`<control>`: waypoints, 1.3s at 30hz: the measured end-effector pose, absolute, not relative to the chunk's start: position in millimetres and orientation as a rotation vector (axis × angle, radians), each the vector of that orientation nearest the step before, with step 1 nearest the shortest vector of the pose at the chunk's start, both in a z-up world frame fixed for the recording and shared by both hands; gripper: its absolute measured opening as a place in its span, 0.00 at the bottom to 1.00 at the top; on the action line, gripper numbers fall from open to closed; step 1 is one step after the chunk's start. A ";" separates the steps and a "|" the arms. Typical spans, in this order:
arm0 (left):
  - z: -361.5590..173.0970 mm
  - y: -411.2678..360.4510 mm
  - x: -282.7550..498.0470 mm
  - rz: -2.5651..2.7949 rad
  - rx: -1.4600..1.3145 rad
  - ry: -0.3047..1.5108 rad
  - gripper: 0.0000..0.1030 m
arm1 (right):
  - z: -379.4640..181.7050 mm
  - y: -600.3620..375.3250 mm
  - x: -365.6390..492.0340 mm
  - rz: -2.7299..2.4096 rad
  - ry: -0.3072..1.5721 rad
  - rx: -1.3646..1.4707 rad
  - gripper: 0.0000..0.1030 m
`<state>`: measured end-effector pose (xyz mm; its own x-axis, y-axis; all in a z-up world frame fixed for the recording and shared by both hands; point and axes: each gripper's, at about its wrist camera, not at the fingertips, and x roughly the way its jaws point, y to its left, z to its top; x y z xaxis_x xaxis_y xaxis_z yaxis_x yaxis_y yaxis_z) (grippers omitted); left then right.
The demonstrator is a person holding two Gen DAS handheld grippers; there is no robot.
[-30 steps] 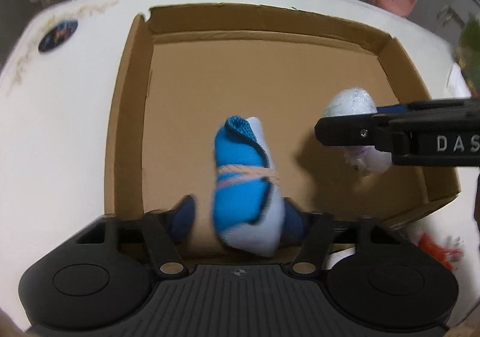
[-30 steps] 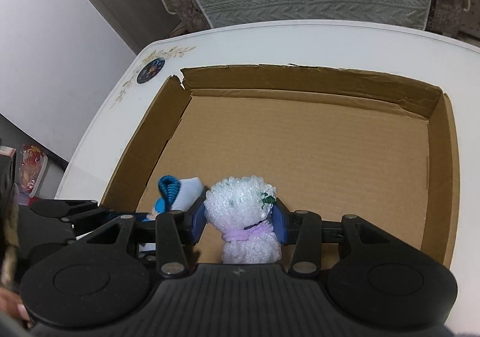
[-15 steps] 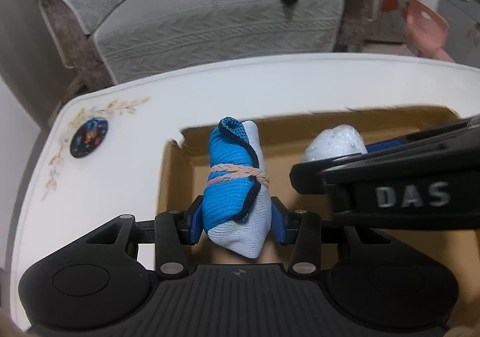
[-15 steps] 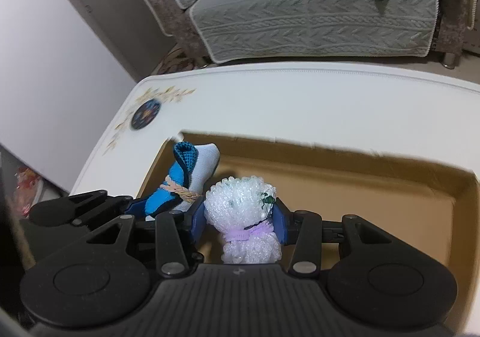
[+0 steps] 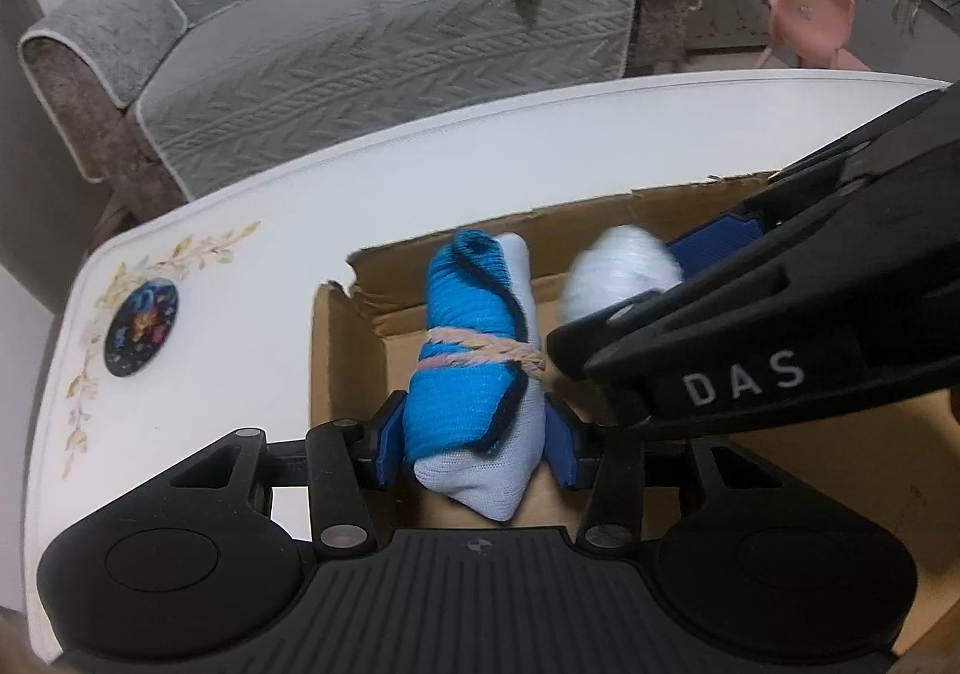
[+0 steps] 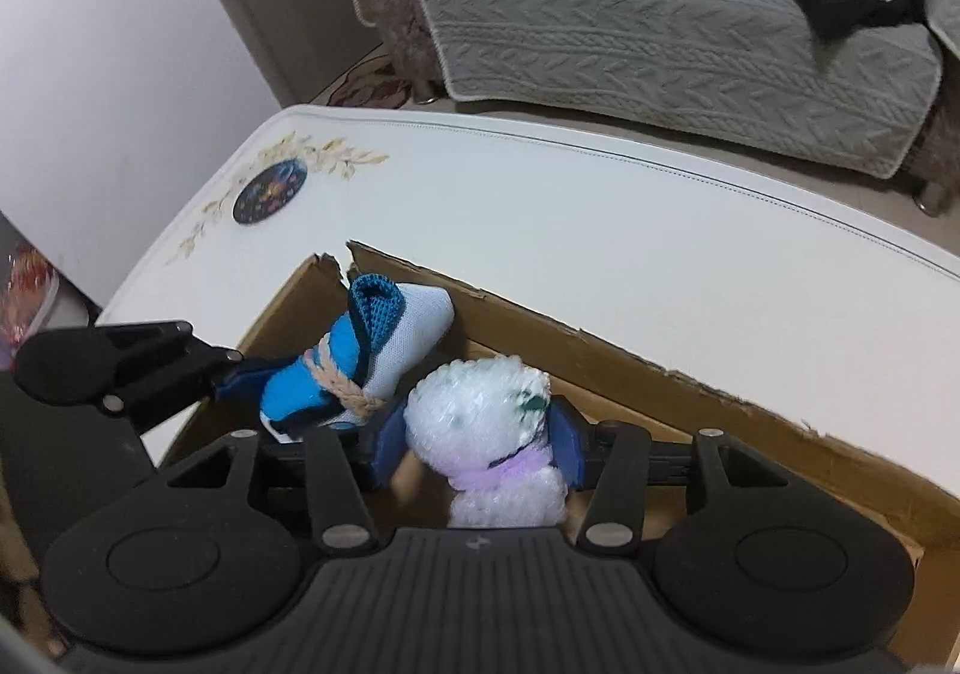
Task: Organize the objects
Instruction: 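Open both grippers to drop the bundles into the tray and withdraw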
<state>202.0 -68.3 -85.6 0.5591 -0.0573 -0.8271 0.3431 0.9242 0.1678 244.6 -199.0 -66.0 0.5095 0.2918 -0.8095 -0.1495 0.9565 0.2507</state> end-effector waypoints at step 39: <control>-88.0 -56.9 96.1 -0.383 0.327 1.068 0.98 | -64.9 -225.9 104.7 0.299 1.103 -0.125 0.88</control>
<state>96.1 -56.9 -88.0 0.4279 -0.1449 -0.8921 0.4549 0.8874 0.0741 104.7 -225.9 -64.9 0.4159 0.1758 -0.8922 -0.2988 0.9531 0.0485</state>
